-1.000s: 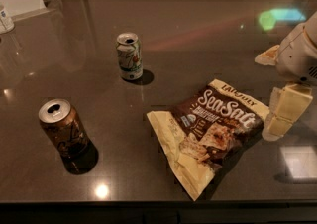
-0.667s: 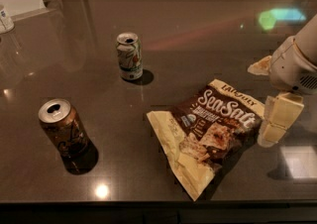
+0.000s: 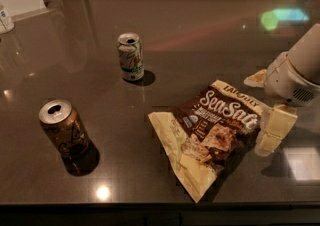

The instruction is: Move brown chip bag near 7up can

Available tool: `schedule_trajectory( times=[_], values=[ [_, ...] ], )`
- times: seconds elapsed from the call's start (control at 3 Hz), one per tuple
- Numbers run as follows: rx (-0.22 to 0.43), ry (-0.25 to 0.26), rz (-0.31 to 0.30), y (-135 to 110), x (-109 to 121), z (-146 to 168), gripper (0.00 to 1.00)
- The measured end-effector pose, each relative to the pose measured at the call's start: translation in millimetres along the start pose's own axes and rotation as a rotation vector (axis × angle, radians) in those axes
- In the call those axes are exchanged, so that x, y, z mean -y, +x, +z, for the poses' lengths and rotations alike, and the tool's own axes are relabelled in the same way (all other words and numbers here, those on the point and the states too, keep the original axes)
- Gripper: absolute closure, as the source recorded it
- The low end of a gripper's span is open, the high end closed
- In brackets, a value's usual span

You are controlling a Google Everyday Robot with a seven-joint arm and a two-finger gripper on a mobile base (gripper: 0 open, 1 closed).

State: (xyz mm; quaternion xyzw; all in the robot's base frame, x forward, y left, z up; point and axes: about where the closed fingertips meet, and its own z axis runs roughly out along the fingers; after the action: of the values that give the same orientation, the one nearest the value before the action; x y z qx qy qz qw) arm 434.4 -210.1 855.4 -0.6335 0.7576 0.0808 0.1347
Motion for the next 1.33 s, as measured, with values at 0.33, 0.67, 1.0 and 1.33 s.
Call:
schedule_trajectory(
  times=[0.33,0.67,1.0,1.33],
  values=[
    [0.006,0.001,0.013,6,1,10,0.00],
    [0.005,0.003,0.020,7,5,17,0.15],
    [0.001,0.003,0.028,8,8,20,0.39],
    [-0.001,0.017,0.044,8,12,16,0.62]
  ],
)
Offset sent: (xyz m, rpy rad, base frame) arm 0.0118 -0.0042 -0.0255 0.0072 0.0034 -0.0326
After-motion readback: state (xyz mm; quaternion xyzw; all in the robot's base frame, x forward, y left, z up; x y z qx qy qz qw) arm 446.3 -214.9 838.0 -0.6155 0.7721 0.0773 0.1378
